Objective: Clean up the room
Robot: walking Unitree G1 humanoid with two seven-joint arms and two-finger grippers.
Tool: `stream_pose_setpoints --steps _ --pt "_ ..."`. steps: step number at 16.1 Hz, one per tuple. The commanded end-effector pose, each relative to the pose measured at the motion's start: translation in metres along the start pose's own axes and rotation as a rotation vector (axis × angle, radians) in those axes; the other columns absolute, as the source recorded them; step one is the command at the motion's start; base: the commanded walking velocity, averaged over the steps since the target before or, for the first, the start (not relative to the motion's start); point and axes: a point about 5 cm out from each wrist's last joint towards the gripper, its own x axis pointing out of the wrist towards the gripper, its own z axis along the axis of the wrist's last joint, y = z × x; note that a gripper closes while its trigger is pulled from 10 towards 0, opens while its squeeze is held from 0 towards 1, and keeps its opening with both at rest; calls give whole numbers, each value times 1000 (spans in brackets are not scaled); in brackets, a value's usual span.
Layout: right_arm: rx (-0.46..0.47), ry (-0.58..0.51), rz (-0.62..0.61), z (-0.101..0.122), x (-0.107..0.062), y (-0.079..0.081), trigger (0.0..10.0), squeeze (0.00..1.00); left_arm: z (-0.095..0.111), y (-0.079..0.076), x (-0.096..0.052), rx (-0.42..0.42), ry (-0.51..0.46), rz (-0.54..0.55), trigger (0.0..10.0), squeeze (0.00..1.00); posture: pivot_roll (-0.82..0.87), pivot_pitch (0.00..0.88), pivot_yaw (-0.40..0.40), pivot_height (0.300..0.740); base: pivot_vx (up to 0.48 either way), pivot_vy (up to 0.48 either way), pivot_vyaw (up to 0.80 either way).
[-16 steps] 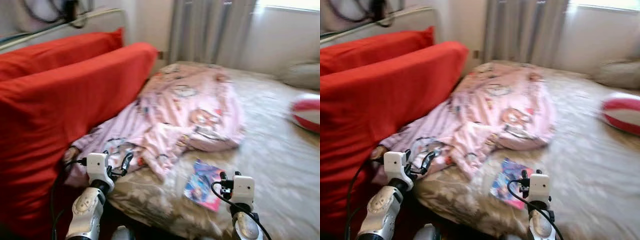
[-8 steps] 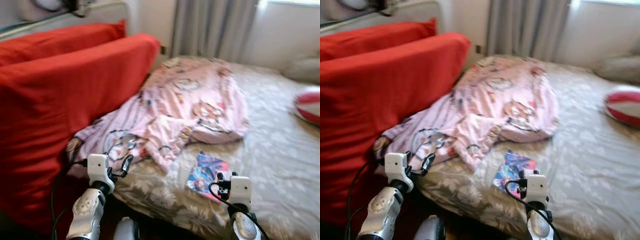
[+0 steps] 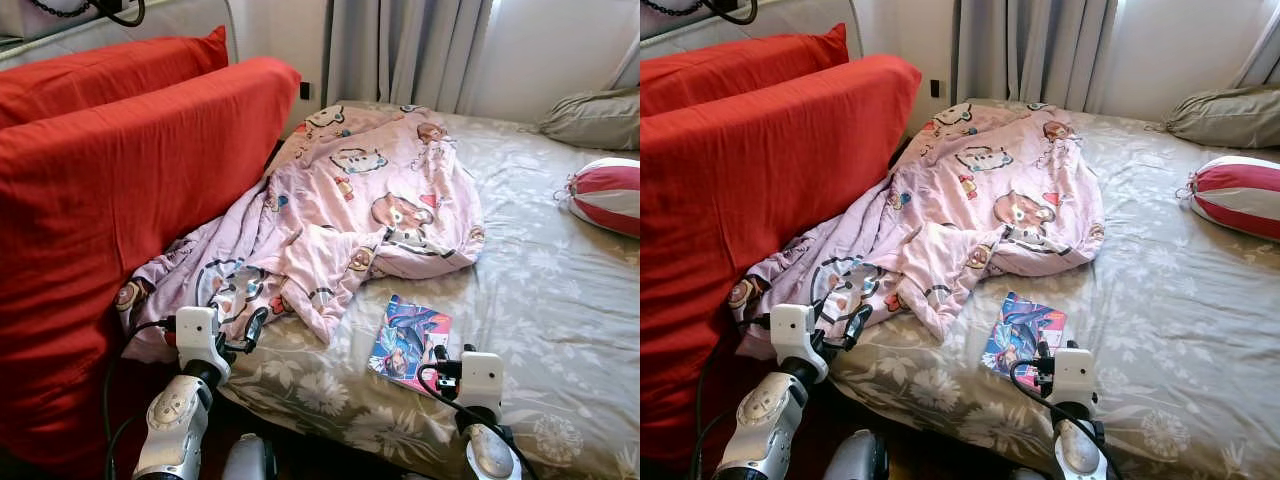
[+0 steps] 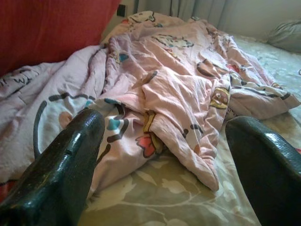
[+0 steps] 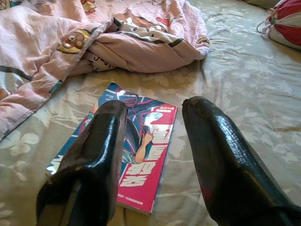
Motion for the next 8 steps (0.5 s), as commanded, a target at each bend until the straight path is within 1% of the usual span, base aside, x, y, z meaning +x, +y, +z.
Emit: stream_pose_setpoints --steps 1,4,6,8 --pt "14 -13 -7 3 2 0 10000 0 3 -1 1 11 -4 -17 10000 0 -9 14 -16 621 0 0 0" --pt "3 21 -3 0 3 1 10000 0 3 -1 1 11 0 -18 10000 0 -10 15 -15 616 0 0 0" --pt "19 -22 6 4 3 2 10000 0 3 -1 1 12 0 -19 10000 0 -8 19 -13 601 0 0 0" --pt "23 -29 0 6 3 1 10000 0 2 -1 1 12 2 -19 10000 0 -8 20 -11 601 0 0 0"
